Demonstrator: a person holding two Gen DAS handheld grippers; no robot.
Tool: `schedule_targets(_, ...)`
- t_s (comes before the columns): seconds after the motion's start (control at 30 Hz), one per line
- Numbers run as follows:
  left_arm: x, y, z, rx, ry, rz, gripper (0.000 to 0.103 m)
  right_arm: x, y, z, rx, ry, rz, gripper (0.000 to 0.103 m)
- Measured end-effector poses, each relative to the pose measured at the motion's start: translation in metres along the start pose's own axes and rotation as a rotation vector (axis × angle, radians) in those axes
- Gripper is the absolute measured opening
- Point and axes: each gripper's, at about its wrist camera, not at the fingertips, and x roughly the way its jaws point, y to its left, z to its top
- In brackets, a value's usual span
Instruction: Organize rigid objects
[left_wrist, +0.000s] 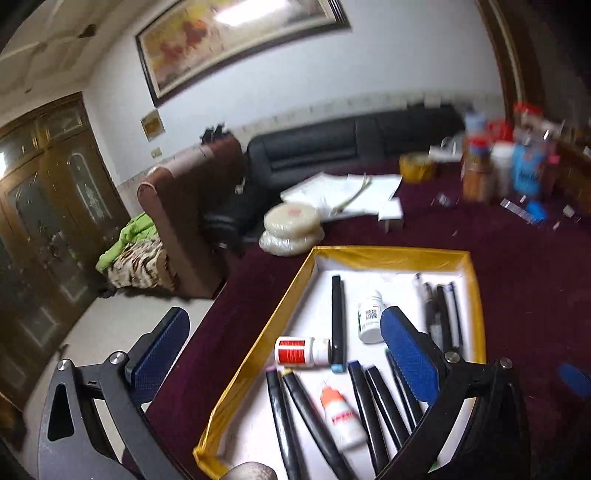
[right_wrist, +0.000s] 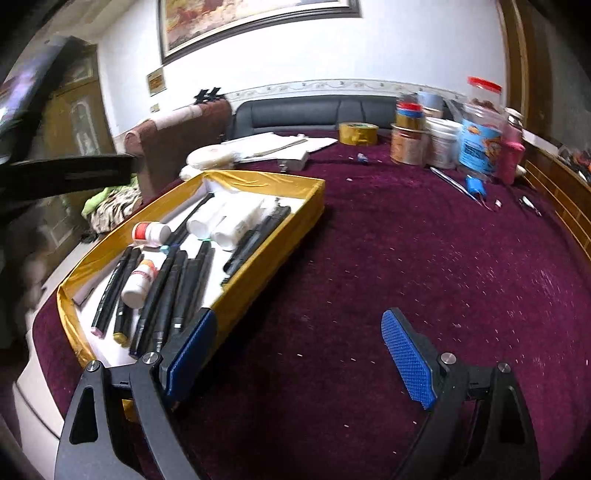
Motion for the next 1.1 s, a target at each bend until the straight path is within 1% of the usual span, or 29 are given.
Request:
schedule_targets(0.07,-0.025,0.012,-0.012,-0.040,-0.058,-0.023,0.103,-0.002,0.012,0.004,-0.048,-0.012,0.010,0.088)
schedule_targets(0.1,-0.032,0.014,-0.016,-0.053,-0.073,-0.034,0.103,-0.005,0.020,0.008,-0.082,-0.026,0.015,0.088)
schedule_targets(0.13,-0.036,0.018,-0.021,-0.071,-0.070,-0.056,0.103,-0.009,0.026,0.009,-0.107,-0.038,0.020,0.088)
schedule_targets(0.2,-0.034,0.020,-0.030,-0.116,-0.018,-0.121,0.103,-0.014,0.036,0.012,-0.149,-0.051,0.028,0.088)
schedule_targets(0.23,-0.031,0.020,-0.034,-0.139,0.008,-0.143,0.103,-0.018,0.042,0.013,-0.175,-0.057,0.029,0.088)
schedule_targets(0.27,-0.027,0.020,-0.036,-0.150,0.023,-0.150,0.103,-0.019,0.045,0.014,-0.188,-0.060,0.025,0.088)
schedule_targets(0.37,-0.023,0.012,-0.044,-0.160,0.050,-0.123,0.103,-0.020,0.052,0.012,-0.195,-0.061,0.026,0.088)
schedule_targets(0.43,-0.023,0.011,-0.048,-0.174,0.058,-0.122,0.103,-0.019,0.054,0.009,-0.184,-0.050,0.036,0.088)
schedule_targets(0.6,-0.030,0.010,-0.054,-0.175,0.061,-0.137,0.103,-0.011,0.059,0.001,-0.173,-0.015,0.035,0.088)
schedule_targets(0.77,-0.028,0.011,-0.057,-0.178,0.070,-0.159,0.103,-0.011,0.065,0.000,-0.194,-0.010,0.012,0.088)
schedule_targets(0.9,-0.020,0.012,-0.062,-0.193,0.109,-0.182,0.103,-0.007,0.072,0.004,-0.231,0.005,-0.010,0.088)
schedule_targets(0.97,-0.016,0.013,-0.066,-0.199,0.130,-0.193,0.103,-0.001,0.075,0.006,-0.252,0.027,-0.026,0.088)
schedule_targets(1.1,-0.009,0.016,-0.074,-0.213,0.157,-0.207,0.103,0.008,0.076,0.012,-0.249,0.066,-0.049,0.088)
